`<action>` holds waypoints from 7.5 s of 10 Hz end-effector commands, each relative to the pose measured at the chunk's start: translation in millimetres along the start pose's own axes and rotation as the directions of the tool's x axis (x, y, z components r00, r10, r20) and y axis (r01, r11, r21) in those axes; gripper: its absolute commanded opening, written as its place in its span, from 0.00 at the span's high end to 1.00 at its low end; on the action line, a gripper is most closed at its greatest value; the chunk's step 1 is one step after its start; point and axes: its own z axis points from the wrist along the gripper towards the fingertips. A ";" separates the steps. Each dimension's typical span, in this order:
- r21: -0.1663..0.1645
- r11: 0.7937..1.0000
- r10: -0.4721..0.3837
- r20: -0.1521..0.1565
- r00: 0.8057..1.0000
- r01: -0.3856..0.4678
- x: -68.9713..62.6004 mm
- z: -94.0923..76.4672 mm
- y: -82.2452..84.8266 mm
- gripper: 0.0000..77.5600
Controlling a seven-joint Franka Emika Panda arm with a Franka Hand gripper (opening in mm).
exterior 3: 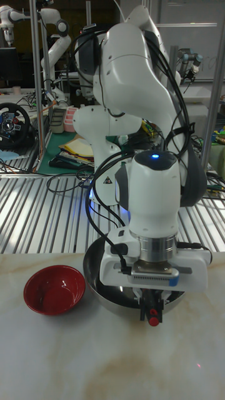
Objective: Scoop water with a large spoon from one bowl to another
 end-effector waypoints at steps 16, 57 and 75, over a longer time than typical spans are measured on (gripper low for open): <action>0.085 0.994 -0.061 -0.107 0.992 0.071 -38.0 -59.1 -9.8 0.99; -0.092 0.986 0.130 -0.070 0.989 -0.136 -47.9 -108.1 -44.0 0.99; -0.121 0.981 0.142 -0.085 0.986 -0.151 -47.5 -115.7 -46.2 0.99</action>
